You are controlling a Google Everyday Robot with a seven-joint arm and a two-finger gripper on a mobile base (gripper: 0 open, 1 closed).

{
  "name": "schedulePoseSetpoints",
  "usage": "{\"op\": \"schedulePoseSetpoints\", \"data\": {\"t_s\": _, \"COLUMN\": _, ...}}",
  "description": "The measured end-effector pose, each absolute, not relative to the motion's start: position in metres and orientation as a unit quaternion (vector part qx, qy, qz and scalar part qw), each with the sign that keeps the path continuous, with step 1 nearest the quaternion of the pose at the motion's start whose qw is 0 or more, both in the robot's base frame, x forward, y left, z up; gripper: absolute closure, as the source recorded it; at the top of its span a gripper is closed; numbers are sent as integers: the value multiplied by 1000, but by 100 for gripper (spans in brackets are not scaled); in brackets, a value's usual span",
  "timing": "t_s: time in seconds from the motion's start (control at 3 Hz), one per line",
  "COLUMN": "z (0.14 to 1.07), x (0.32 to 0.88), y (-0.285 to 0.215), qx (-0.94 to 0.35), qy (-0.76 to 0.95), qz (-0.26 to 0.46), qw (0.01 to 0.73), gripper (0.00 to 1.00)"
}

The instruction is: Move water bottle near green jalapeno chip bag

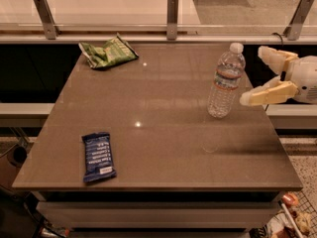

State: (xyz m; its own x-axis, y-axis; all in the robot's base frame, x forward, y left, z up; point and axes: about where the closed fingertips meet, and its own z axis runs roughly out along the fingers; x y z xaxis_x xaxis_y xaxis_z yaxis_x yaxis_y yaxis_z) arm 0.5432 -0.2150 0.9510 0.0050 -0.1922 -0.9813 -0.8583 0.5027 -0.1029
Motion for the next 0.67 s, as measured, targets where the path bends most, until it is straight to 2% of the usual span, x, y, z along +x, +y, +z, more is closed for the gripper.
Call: {"op": "schedulePoseSetpoints", "data": {"t_s": 0.67, "z": 940, "x": 561, "y": -194, "qx": -397, "qy": 616, "qz": 331, "qw": 595, "gripper": 0}}
